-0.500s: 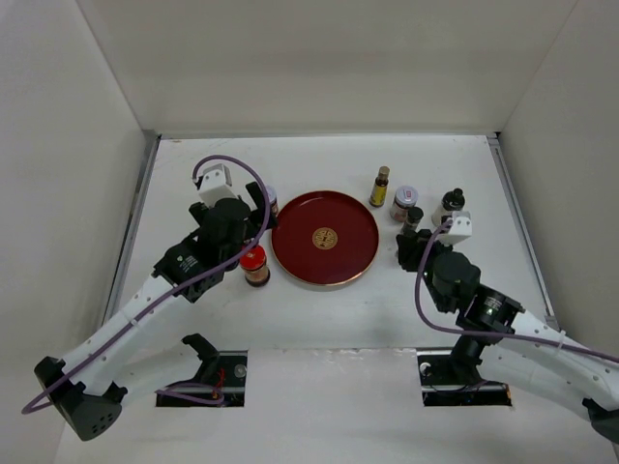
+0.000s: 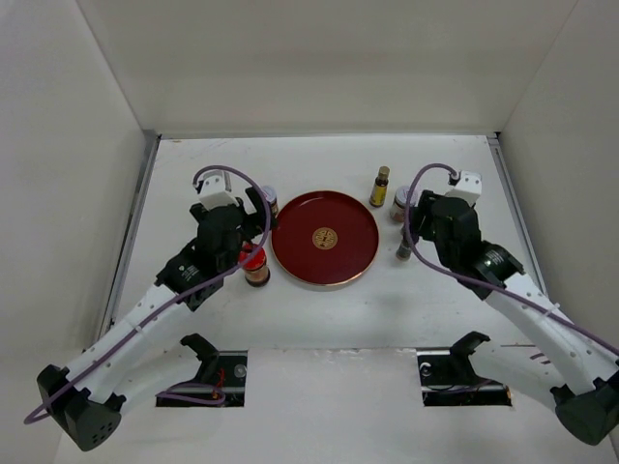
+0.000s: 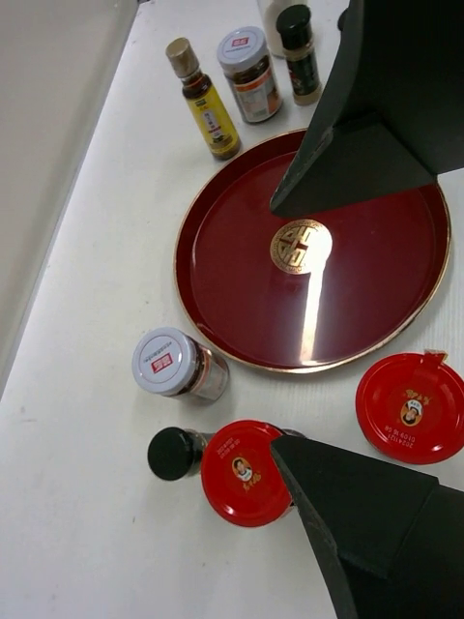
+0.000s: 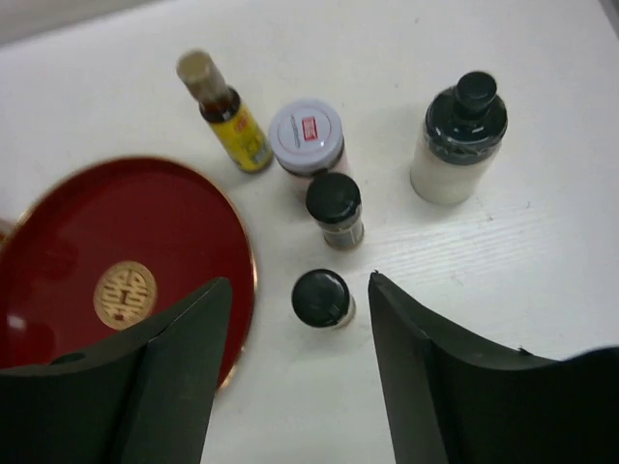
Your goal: Organize the condiment bottles
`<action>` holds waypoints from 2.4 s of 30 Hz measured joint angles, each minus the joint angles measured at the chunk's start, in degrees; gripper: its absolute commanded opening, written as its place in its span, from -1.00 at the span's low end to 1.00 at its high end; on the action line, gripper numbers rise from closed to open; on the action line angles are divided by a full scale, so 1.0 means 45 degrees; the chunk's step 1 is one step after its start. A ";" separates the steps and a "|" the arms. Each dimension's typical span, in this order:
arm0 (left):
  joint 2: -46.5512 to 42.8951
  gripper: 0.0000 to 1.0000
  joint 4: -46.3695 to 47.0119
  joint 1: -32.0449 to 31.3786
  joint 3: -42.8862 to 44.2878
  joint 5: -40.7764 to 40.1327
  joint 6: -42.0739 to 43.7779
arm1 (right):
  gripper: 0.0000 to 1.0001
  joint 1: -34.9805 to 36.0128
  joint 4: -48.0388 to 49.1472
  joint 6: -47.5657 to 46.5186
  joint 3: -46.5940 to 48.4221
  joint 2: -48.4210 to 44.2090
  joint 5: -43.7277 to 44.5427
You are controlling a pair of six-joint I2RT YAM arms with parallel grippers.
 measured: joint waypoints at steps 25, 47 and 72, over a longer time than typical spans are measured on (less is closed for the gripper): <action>0.0185 0.21 0.3483 -0.1637 -0.2040 0.1379 -0.0525 | 0.33 -0.0971 0.1001 -0.0015 -0.0699 0.4493 -0.1982; 0.0330 0.24 0.5396 -0.2273 -0.3152 0.1287 -0.0792 | -0.39 0.0233 0.1535 0.0063 0.1433 0.5144 -0.1690; -0.3502 0.80 0.0005 0.0238 -0.3439 0.0670 -0.1375 | 0.09 0.0903 0.3206 -0.1753 0.9714 1.5086 -0.3342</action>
